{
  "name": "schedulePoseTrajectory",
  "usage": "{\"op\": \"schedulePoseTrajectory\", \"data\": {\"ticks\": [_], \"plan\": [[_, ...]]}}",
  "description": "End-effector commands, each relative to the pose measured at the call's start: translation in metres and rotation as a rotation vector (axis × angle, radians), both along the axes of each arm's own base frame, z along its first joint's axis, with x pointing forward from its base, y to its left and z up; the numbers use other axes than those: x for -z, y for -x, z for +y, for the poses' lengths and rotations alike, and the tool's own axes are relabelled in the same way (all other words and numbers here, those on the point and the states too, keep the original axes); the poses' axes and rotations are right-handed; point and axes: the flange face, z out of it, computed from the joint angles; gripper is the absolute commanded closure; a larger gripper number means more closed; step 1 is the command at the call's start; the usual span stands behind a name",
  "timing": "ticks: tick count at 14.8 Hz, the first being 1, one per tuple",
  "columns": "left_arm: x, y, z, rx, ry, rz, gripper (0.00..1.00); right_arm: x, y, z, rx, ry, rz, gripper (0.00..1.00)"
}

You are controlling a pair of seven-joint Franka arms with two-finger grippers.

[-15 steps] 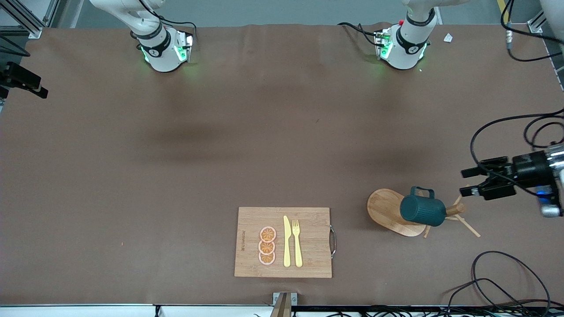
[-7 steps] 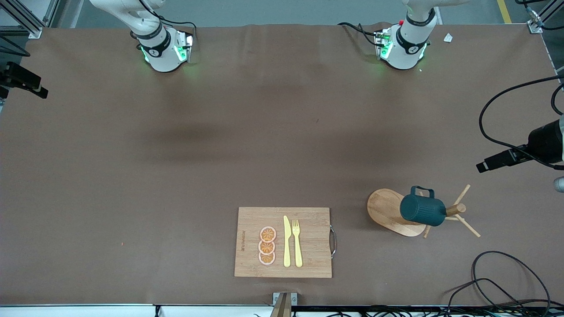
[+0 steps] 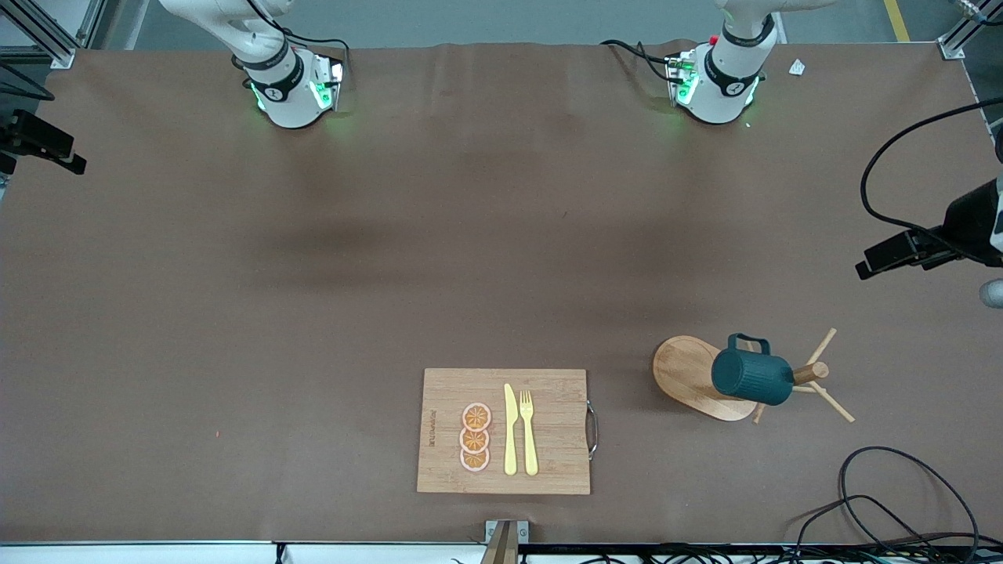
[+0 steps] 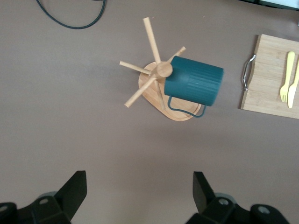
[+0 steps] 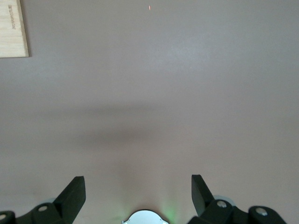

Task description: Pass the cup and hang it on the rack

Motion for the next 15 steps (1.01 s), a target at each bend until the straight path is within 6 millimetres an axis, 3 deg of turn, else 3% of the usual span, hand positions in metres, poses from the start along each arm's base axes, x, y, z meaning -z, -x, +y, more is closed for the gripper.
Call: {"op": "schedulePoseTrajectory", "data": {"ticks": [1, 4, 6, 10, 15], "plan": [[-0.01, 0.01, -0.024, 0.081, -0.061, -0.006, 0.0, 0.003, 0.004, -0.001, 0.003, 0.008, -0.003, 0.0], [-0.009, 0.008, -0.038, 0.117, -0.082, -0.016, 0.0, 0.0, 0.004, 0.0, 0.001, 0.011, -0.016, 0.0], [-0.032, 0.004, -0.03, 0.098, -0.08, -0.069, 0.0, 0.0, 0.004, -0.002, 0.005, 0.011, -0.018, 0.0], [-0.035, 0.003, -0.021, 0.135, -0.124, -0.076, 0.0, -0.001, 0.003, 0.0, 0.004, 0.01, -0.029, 0.0], [-0.036, 0.004, -0.03, 0.142, -0.135, -0.079, 0.0, 0.002, 0.002, 0.001, 0.004, 0.007, -0.026, 0.0]]}}
